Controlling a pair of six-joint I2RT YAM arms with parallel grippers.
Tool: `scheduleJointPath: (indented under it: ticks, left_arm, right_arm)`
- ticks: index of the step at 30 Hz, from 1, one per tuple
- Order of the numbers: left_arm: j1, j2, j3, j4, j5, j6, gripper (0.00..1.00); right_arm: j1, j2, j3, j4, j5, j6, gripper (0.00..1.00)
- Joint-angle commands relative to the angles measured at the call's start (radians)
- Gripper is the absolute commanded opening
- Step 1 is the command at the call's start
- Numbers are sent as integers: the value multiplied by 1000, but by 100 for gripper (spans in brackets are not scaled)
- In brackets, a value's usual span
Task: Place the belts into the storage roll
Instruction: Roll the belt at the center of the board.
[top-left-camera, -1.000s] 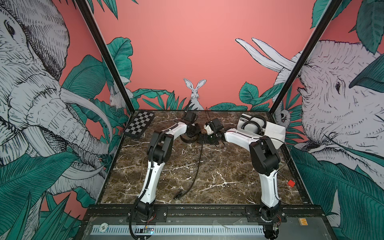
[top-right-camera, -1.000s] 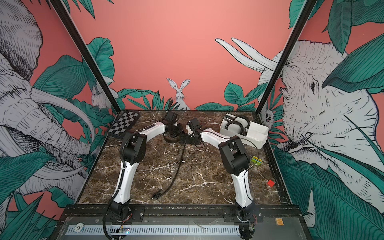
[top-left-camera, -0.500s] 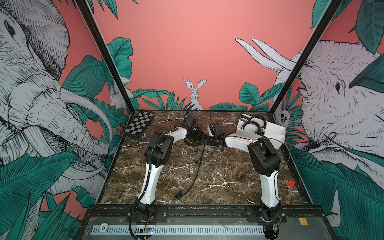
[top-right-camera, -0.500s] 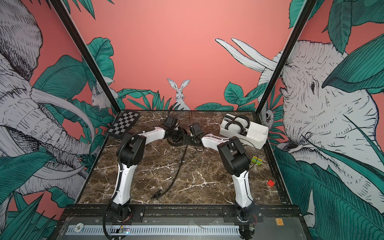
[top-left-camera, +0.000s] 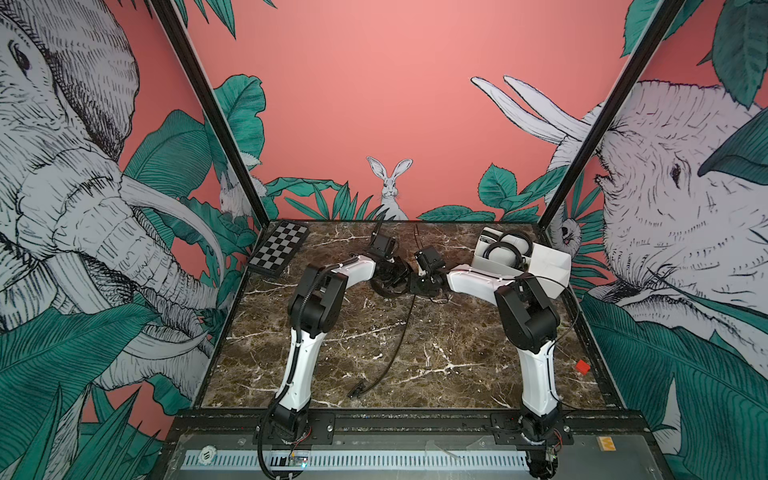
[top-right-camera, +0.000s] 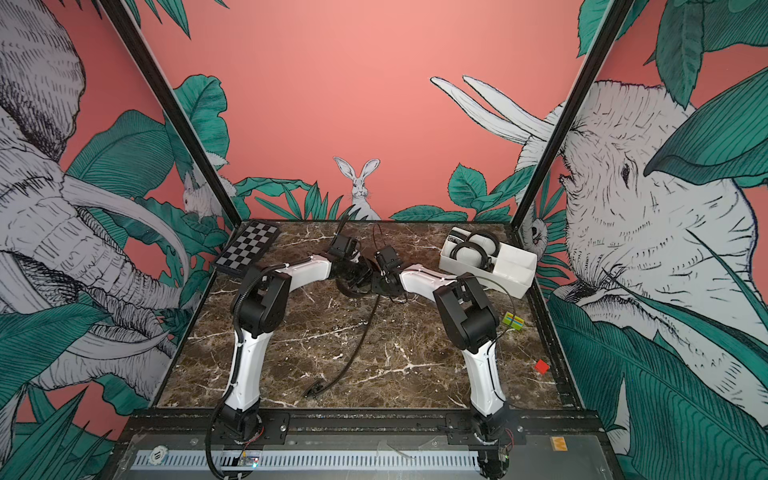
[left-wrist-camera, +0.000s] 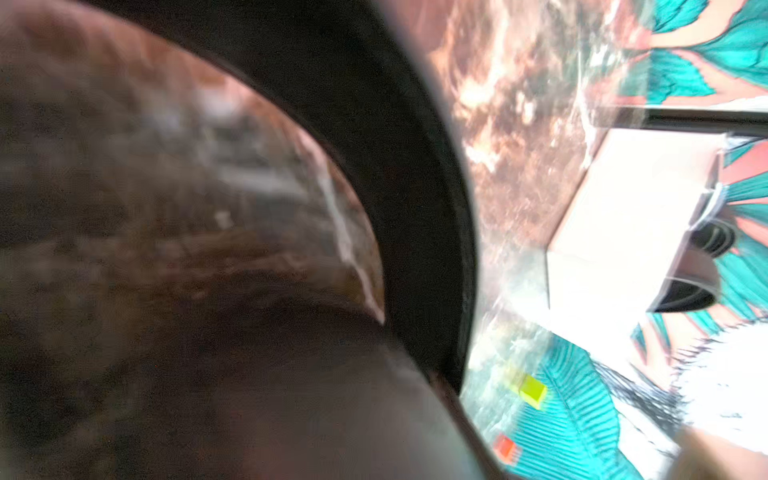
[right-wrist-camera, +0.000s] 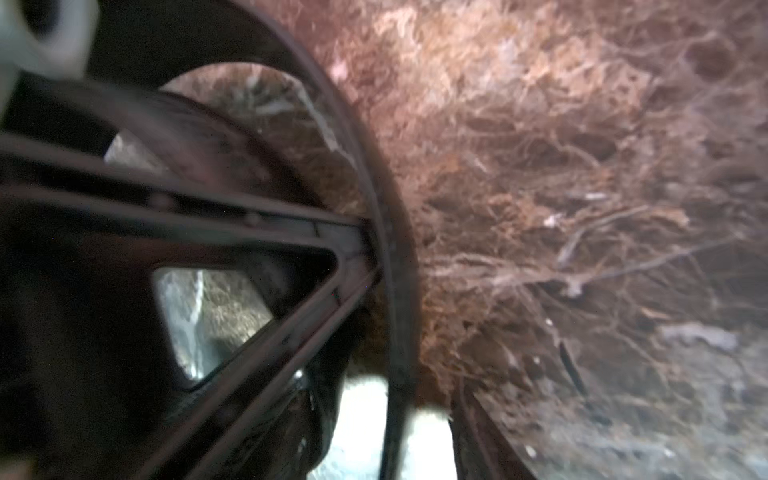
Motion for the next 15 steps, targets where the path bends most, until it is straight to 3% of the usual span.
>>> scheduleJointPath:
  ticks: [1, 8, 15]
  left_arm:
    - [-14, -35, -36, -129, -12, -4, 52]
    - [22, -105, -25, -36, 44, -78, 59]
    - [40, -201, -85, 105, 93, -148, 64]
  right_arm:
    - [5, 17, -32, -111, 28, -15, 53]
    - [5, -2, -30, -89, 3, -8, 53]
    - [5, -10, 0, -68, -49, -8, 61]
